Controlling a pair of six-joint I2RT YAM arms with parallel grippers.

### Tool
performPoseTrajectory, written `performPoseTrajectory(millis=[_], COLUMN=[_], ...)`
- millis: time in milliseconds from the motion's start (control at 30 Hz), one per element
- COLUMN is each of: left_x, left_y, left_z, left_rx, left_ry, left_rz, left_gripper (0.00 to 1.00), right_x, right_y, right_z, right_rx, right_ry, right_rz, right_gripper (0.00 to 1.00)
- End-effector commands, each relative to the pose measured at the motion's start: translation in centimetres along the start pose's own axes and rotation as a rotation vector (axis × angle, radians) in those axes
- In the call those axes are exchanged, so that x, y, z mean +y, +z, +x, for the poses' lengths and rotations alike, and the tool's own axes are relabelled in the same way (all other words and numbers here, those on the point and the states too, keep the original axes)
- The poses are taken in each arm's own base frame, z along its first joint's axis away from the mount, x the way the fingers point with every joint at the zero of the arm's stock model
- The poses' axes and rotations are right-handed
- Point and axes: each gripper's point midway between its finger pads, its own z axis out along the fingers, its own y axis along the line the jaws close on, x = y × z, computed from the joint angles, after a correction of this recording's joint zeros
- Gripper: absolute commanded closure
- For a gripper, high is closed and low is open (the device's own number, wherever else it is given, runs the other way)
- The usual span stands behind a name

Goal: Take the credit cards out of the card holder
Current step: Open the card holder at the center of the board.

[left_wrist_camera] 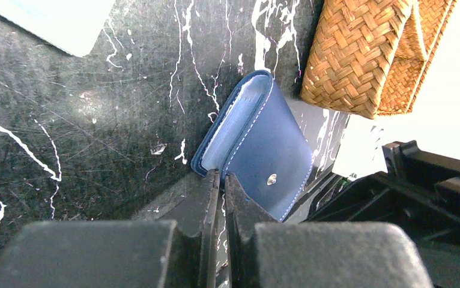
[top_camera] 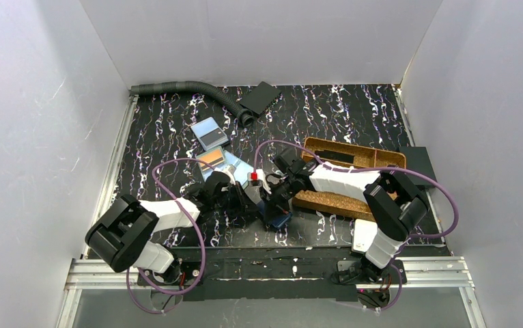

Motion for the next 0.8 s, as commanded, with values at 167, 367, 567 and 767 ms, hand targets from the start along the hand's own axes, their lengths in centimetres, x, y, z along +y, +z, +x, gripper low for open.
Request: performPoseTrajectory(millis=[167, 367, 567, 767], left_x=[2.4, 0.9, -0.3, -0.8], left_y=[0.1, -1.4, -2.9, -4.1], left_z=[-0.7, -1.8, -2.0, -1.4], left_rx=[-0.047, -0.103, -0.127, -0.135], left_ry=[0.005, 0.041, 0.065, 0.070], left_rz=[-0.114, -0.052, 0.012, 0.063], left_gripper=[1.00, 0.83, 0.65, 0.60], right_x=[6.1, 8.0, 5.4, 0.6], right_y=[1.1, 1.1, -2.3, -3.6], right_z=[-0.8, 0.3, -0.6, -0.7], right_rx=[0.000, 0.122, 0.084, 0.079], right_ry=[-0.073, -0.179, -0.275, -0.282], right_rz=[-0.234, -0.315, -0.152, 0.166], right_gripper=[0.93, 0.51, 0.32, 0.31])
